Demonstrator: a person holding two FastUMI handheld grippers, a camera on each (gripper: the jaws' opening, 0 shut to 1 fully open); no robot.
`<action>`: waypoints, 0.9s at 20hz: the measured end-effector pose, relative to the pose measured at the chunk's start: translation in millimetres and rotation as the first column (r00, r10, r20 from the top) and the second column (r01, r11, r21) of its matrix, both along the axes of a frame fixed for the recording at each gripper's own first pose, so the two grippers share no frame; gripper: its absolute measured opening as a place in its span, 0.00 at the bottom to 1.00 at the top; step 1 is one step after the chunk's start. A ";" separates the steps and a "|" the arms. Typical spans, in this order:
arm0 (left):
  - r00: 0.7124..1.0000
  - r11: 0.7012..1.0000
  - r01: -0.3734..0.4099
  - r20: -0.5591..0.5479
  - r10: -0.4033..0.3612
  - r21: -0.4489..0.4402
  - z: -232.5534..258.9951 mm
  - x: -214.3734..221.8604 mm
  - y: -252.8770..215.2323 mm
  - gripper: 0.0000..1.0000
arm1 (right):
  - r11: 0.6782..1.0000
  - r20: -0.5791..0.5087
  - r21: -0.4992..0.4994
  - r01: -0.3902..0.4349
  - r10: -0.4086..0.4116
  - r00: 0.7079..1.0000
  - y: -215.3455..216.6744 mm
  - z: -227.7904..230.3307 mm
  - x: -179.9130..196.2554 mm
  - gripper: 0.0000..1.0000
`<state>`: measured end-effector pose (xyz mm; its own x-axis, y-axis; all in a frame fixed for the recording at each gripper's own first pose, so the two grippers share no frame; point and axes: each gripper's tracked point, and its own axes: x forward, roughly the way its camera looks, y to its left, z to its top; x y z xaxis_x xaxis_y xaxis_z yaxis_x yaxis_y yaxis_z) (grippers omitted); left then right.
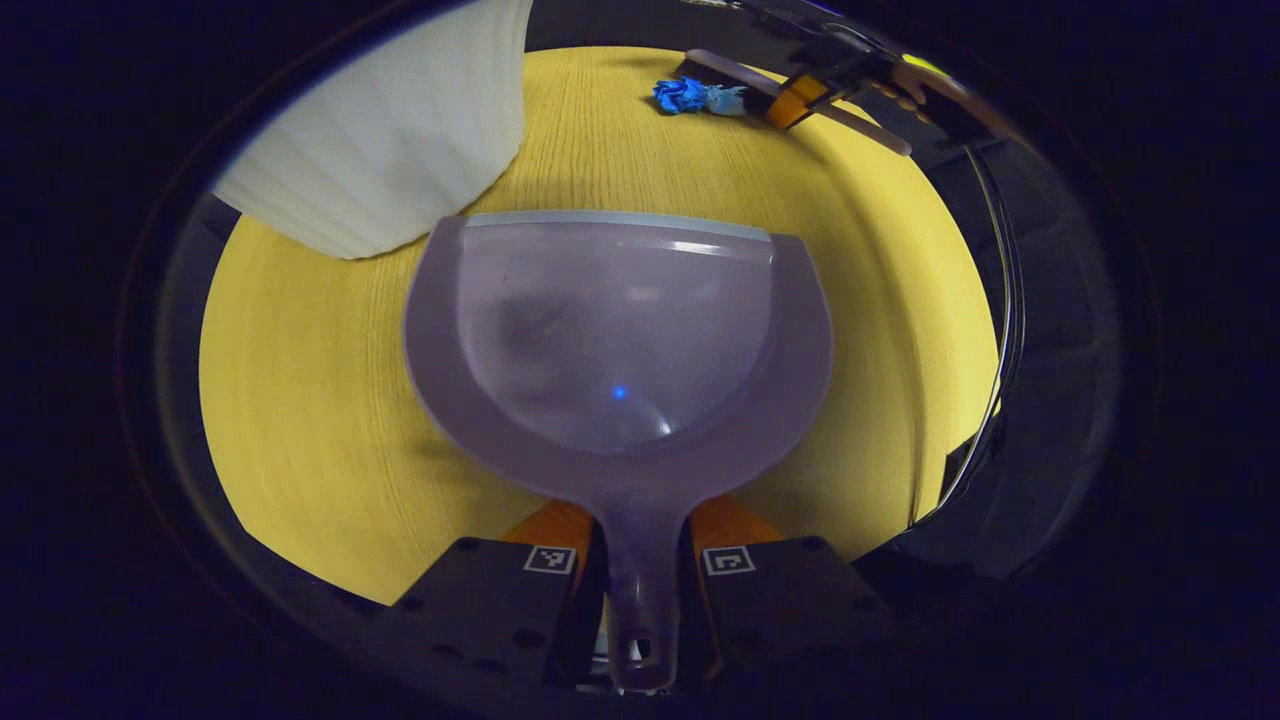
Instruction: Pick up the small broom and dustpan from the desktop, sweep the trash into the dustpan with the broom, and then empty the trash into the garbage bin.
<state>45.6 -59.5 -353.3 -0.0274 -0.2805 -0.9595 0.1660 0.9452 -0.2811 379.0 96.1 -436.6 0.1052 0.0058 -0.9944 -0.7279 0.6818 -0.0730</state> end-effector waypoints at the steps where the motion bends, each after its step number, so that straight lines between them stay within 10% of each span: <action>1: 1.000 1.000 -0.004 0.002 0.004 -0.003 1.2 0.2 -4.0 0.31 | 0.998 0.002 0.000 -0.063 0.063 0.998 3.9 -0.6 -0.1 0.27; 6: 1.000 0.999 -0.025 -0.003 0.025 -0.022 -0.2 -2.1 -12.8 0.31 | 0.946 -0.078 -0.022 -0.324 0.322 0.944 -0.9 -0.6 -34.9 0.26; 13: 0.999 1.000 -0.021 0.036 0.022 -0.019 -0.4 -2.0 -12.5 0.31 | 0.756 -0.123 -0.038 -0.653 0.645 0.754 -19.2 -2.1 -23.3 0.27; 18: 0.997 0.999 -0.019 0.073 0.020 -0.027 -4.2 -3.8 -13.1 0.31 | 0.766 -0.203 0.045 -0.641 0.635 0.745 -20.1 1.9 -27.0 0.27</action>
<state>41.9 -72.6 -357.5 0.0480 -0.3053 -0.9510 0.1686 0.9410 -0.2936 352.0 76.0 -434.8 -0.1079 -0.0248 -0.9939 -0.9929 0.0530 0.1065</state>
